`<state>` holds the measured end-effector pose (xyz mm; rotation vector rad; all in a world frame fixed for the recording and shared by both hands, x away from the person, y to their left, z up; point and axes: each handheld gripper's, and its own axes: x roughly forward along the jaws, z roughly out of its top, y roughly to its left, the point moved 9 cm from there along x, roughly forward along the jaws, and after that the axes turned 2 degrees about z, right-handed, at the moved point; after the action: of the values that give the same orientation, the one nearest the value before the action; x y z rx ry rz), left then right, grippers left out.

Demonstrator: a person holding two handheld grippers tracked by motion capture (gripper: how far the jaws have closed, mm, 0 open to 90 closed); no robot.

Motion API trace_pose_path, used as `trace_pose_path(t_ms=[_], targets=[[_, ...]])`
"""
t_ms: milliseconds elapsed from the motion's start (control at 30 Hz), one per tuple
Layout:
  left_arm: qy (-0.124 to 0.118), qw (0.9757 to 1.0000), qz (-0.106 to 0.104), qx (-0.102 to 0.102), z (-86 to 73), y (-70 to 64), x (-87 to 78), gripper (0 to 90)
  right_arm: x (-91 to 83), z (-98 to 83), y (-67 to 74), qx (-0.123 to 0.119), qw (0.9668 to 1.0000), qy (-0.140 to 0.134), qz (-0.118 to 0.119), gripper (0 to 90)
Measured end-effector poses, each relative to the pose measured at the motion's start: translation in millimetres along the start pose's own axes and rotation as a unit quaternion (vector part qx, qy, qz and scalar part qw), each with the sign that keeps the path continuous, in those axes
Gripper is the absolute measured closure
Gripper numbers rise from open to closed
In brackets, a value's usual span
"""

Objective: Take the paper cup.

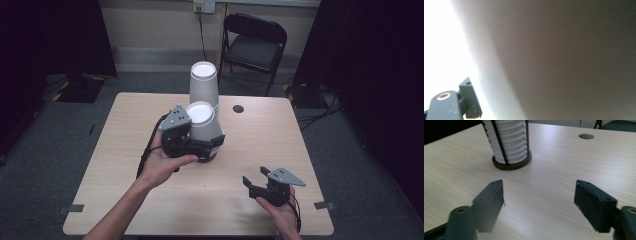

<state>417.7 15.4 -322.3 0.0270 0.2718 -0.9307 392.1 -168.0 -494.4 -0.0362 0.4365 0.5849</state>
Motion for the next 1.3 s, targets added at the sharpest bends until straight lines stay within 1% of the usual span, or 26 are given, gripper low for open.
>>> trace_pose_path(t_ms=[67,100,133,167,233,300,367,433,500,533,567,633,700,733,800,833,867,900,933,967,1000,1033,1100,1167,1233,1300], targets=[[0.003,1.0000,0.002,-0.005,-5.7,-0.4,0.9,12.5,1.2,0.4,3.9,0.000,0.9999,-0.002,0.010,27.6],[0.005,0.9999,-0.001,-0.009,-8.6,-0.2,1.3,12.5,1.8,0.4,5.6,0.000,0.9999,-0.002,0.016,27.6],[0.006,0.9999,0.003,-0.016,-12.7,1.0,2.8,12.5,2.4,0.8,7.6,0.001,0.9998,-0.003,0.021,28.0],[0.007,0.9998,0.004,-0.017,-14.1,1.6,3.5,12.5,3.0,1.2,9.9,-0.001,0.9997,-0.004,0.026,28.1],[0.013,0.9996,0.003,-0.026,-20.8,2.4,6.3,12.5,3.4,1.7,12.2,0.003,0.9995,-0.006,0.030,28.1],[0.020,0.9990,-0.003,-0.039,-28.9,1.1,8.9,12.5,3.7,2.0,14.2,0.002,0.9994,-0.007,0.034,28.8],[0.023,0.9988,-0.005,-0.042,-37.2,-0.4,11.0,12.6,4.0,2.8,15.8,0.001,0.9993,-0.011,0.037,28.8],[0.031,0.9981,-0.006,-0.053,-47.3,-1.6,14.3,12.6,4.1,4.0,17.7,-0.002,0.9990,-0.016,0.041,29.1],[0.040,0.9975,-0.008,-0.058,-57.2,-2.5,17.7,12.6,4.5,5.1,20.5,-0.003,0.9988,-0.019,0.046,29.3],[0.046,0.9967,-0.011,-0.067,-63.0,-3.9,19.0,12.6,4.8,5.6,21.7,-0.004,0.9987,-0.021,0.047,29.4],[0.049,0.9964,-0.011,-0.069,-66.4,-4.3,19.7,12.7,5.1,6.3,23.9,-0.005,0.9985,-0.023,0.050,29.3],[0.054,0.9957,-0.005,-0.075,-74.6,-4.1,20.6,12.7,5.4,7.5,27.1,-0.007,0.9982,-0.026,0.054,29.3],[0.065,0.9946,-0.007,-0.081,-79.6,-3.9,20.7,12.7,5.6,8.6,31.4,-0.011,0.9978,-0.028,0.059,29.3],[0.067,0.9945,-0.008,-0.080,-80.8,-4.0,19.9,12.7,5.7,9.1,33.2,-0.011,0.9977,-0.028,0.061,29.3],[0.065,0.9938,-0.008,-0.089,-82.6,-4.1,19.1,12.8,5.8,9.8,36.1,-0.011,0.9975,-0.028,0.064,28.5],[0.068,0.9936,-0.009,-0.090,-84.8,-4.2,19.3,12.8,5.9,10.3,37.3,-0.010,0.9974,-0.028,0.066,28.5],[0.072,0.9929,-0.011,-0.094,-87.2,-4.5,19.5,12.8,5.9,10.8,38.7,-0.007,0.9972,-0.027,0.070,28.5],[0.070,0.9919,-0.012,-0.105,-89.4,-4.6,20.6,12.8,6.1,11.3,40.0,-0.008,0.9970,-0.028,0.071,28.5],[0.073,0.9907,-0.016,-0.114,-92.5,-4.8,21.7,12.8,5.9,11.6,40.3,-0.011,0.9973,-0.028,0.067,28.5],[0.076,0.9898,-0.016,-0.120,-95.9,-4.9,22.5,12.8,5.7,11.9,41.3,-0.011,0.9973,-0.028,0.067,28.1],[0.078,0.9896,-0.014,-0.121,-99.2,-4.8,23.3,12.8,5.5,12.5,42.6,-0.011,0.9972,-0.028,0.069,28.2],[0.079,0.9885,-0.013,-0.128,-102.8,-5.0,24.6,12.8,5.1,13.1,43.8,-0.014,0.9971,-0.028,0.069,28.2],[0.084,0.9876,-0.016,-0.132,-106.9,-5.4,25.7,12.8,3.8,15.0,46.4,-0.016,0.9967,-0.031,0.073,28.7],[0.085,0.9857,-0.018,-0.144,-110.1,-5.8,27.4,12.8,3.5,15.6,49.6,-0.020,0.9962,-0.031,0.078,29.8],[0.093,0.9819,-0.017,-0.165,-113.9,-5.5,30.1,12.8,3.7,15.2,52.1,-0.021,0.9959,-0.030,0.082,30.0],[0.094,0.9795,-0.019,-0.177,-115.1,-5.1,31.6,12.8,3.8,15.1,54.5,-0.025,0.9956,-0.030,0.085,31.1]])
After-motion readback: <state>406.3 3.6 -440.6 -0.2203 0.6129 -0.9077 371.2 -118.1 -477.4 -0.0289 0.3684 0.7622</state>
